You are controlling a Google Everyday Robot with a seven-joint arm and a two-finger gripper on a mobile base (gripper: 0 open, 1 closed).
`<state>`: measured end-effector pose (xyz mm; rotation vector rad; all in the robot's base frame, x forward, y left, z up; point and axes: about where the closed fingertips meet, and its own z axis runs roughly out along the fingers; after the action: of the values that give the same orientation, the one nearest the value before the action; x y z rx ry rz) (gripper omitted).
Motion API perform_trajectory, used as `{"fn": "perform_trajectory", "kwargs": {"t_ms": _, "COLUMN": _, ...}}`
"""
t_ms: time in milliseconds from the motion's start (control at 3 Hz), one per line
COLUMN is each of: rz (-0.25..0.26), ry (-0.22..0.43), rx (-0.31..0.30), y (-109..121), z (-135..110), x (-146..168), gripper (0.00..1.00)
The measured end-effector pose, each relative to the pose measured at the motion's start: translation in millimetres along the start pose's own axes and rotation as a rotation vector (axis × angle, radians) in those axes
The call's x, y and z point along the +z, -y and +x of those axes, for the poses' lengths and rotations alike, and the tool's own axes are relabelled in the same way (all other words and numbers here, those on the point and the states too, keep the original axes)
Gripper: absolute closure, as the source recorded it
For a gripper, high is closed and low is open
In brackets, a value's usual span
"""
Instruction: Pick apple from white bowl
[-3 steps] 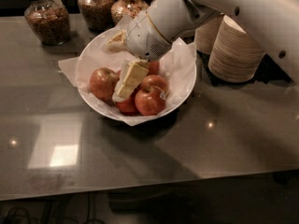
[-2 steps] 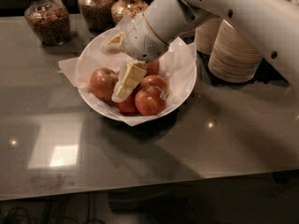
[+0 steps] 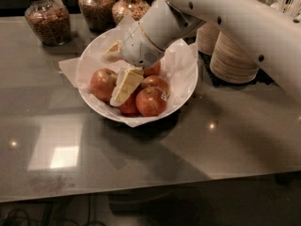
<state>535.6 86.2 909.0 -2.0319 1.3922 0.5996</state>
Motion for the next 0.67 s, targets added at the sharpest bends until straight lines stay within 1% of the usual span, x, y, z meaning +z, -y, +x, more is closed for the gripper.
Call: {"fn": "perform_trajectory", "kwargs": {"t_ms": 667, "rz": -0.042, "ry": -0.013, "rx": -0.009, "y": 4.8, "z": -3.0, "x": 20.2, "gripper": 0.25}}
